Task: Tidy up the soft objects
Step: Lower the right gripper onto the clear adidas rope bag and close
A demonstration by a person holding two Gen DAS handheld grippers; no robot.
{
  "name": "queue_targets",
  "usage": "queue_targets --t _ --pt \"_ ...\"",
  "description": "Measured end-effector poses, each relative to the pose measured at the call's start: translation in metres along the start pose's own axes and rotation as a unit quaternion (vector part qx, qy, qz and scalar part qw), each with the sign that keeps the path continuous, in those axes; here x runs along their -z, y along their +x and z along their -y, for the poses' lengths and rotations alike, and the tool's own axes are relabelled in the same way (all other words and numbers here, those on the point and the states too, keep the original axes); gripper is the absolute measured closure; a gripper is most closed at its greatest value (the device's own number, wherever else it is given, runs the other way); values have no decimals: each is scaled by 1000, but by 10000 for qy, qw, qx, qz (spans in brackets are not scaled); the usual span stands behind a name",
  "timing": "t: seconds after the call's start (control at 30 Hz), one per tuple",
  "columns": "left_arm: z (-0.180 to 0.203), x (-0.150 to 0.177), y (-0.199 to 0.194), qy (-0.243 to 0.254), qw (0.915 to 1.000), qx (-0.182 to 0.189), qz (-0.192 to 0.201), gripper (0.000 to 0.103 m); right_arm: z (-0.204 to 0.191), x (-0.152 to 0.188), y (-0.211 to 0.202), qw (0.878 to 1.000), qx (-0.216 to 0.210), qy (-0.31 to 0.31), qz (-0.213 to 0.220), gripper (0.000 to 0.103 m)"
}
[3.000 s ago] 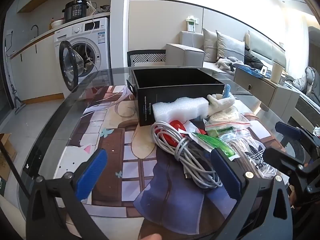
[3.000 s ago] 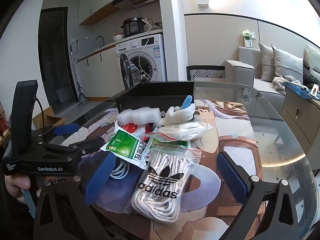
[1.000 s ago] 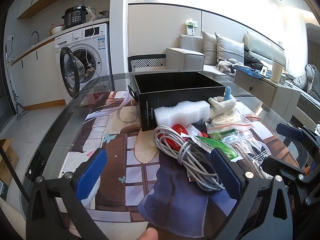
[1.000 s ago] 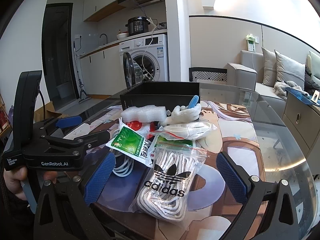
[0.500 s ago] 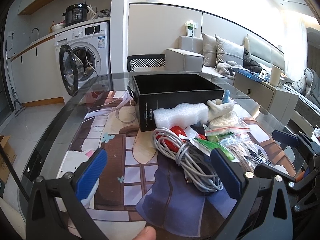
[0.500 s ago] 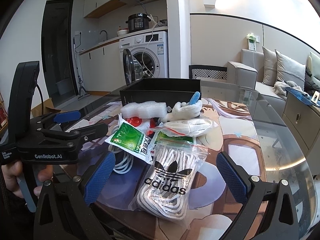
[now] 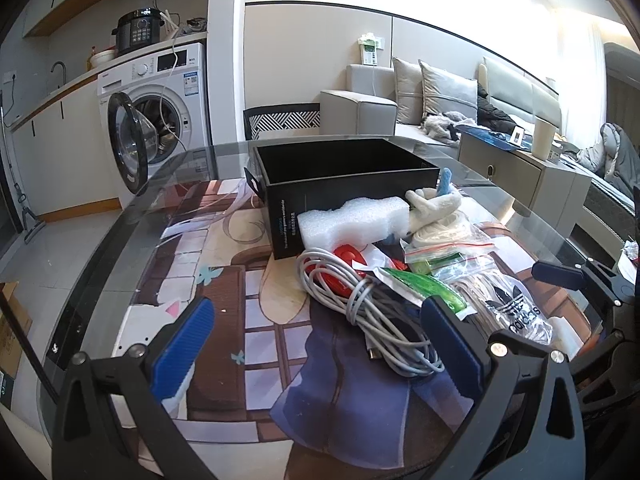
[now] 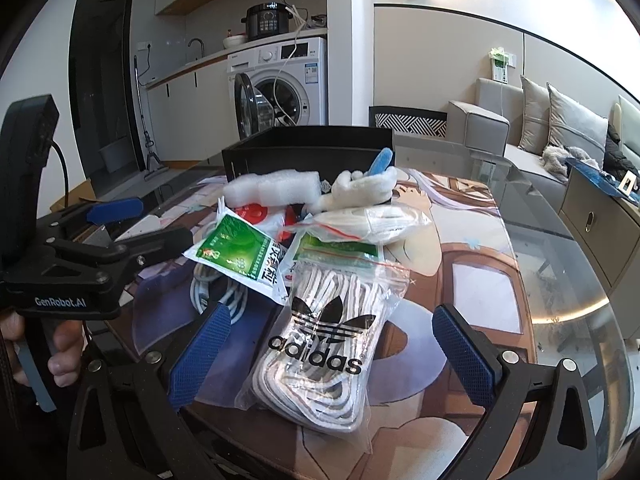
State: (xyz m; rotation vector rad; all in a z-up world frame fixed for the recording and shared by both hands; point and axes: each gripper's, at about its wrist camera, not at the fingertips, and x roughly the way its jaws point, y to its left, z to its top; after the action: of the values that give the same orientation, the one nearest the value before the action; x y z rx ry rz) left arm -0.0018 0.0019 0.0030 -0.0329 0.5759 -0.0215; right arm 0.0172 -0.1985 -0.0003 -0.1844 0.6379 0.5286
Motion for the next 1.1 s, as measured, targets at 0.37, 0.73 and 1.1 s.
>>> queue_targets --t 0.37,0.73,1.1 --pt "3 0 -1 104 9999 7 75 0 10 4 16 9990 94 182 -407 0" --pt "5 -1 -1 83 9999 108 48 0 21 9 25 9974 383 211 -570 1" --pt "12 -3 -3 114 9995 287 5 0 11 13 11 9994 158 66 -305 44"
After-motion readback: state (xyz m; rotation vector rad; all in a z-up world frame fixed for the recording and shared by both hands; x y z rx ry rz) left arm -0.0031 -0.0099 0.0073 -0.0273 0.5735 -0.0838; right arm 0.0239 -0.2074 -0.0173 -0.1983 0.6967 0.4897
